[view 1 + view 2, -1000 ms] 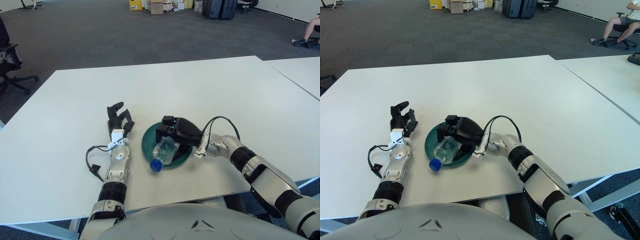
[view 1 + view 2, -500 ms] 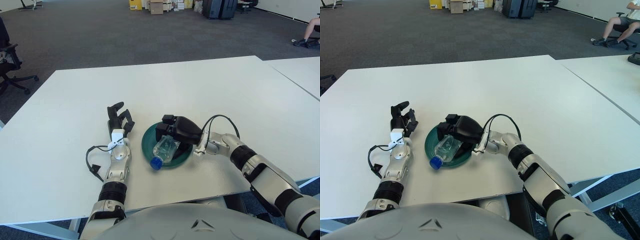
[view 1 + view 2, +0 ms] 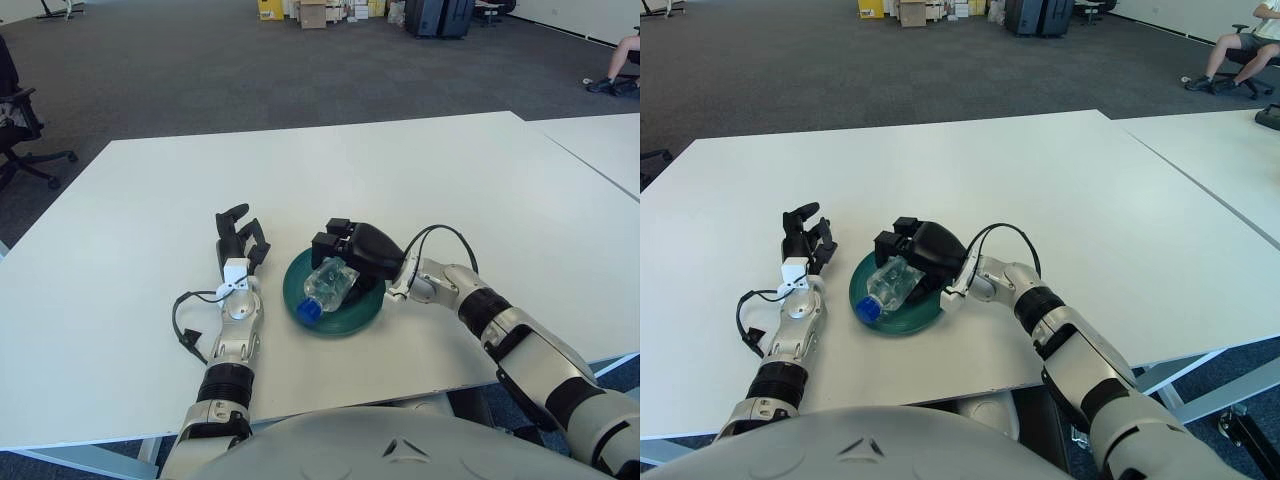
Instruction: Put the bottle into the plate.
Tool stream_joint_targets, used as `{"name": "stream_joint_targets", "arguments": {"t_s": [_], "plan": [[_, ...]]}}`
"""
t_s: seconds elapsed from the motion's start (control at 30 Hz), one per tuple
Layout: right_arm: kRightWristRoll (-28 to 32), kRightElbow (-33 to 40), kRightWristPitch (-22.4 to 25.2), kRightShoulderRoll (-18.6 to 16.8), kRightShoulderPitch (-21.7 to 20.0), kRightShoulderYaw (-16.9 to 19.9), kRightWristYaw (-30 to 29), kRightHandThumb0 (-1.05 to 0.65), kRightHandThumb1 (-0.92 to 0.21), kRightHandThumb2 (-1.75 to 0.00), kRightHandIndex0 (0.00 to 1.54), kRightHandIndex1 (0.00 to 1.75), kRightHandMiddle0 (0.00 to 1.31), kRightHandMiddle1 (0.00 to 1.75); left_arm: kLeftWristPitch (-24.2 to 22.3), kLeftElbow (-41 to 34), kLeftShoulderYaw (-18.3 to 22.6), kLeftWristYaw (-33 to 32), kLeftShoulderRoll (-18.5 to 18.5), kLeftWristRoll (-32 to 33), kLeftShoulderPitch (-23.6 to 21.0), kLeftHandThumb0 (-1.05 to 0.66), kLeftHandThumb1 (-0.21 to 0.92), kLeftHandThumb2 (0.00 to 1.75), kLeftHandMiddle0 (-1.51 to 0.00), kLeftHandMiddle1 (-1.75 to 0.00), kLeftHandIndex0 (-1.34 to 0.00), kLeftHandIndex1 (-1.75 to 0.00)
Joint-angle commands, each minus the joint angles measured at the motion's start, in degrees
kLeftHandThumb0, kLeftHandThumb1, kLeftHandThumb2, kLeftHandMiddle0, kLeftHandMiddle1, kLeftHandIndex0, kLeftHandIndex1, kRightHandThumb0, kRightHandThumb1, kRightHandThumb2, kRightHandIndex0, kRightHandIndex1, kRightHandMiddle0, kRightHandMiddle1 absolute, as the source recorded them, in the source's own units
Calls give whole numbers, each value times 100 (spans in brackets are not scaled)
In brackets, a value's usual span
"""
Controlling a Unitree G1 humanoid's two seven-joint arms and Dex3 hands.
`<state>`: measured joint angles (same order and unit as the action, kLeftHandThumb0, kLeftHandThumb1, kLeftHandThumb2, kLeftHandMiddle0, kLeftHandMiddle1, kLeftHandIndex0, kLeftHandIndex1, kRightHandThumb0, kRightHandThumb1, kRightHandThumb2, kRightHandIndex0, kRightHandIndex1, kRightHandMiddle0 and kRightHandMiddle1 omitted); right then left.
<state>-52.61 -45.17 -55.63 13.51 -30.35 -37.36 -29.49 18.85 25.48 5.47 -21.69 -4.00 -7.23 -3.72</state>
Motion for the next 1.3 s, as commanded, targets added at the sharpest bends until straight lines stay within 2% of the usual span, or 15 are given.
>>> {"name": "stream_joint_targets", "arguments": {"t_s": [0.0, 0.47, 0.97, 1.27], "plan": [[141, 50, -8, -31, -235, 117, -26, -45, -35, -127, 107, 175, 58, 175, -15, 12, -23, -1, 50, -50, -50, -60, 92, 76, -46, -55, -16, -110], [-3, -200, 18, -100, -338, 25, -144, -46, -33, -129, 109, 175, 59, 175, -29, -17, -34, 8, 54, -55, -40, -59, 92, 76, -46, -56, -15, -111], [-95, -504, 95, -87, -446, -200, 100, -46, -33, -130, 105, 175, 60, 175, -5, -99, -79, -3, 77, -101, 22, -61, 92, 78, -45, -55, -13, -111], [-433, -625, 337, -89, -481, -462, -252, -46, -32, -130, 105, 175, 60, 175, -29, -174, -101, -2, 78, -138, 71, -64, 92, 79, -45, -55, -12, -111]]}}
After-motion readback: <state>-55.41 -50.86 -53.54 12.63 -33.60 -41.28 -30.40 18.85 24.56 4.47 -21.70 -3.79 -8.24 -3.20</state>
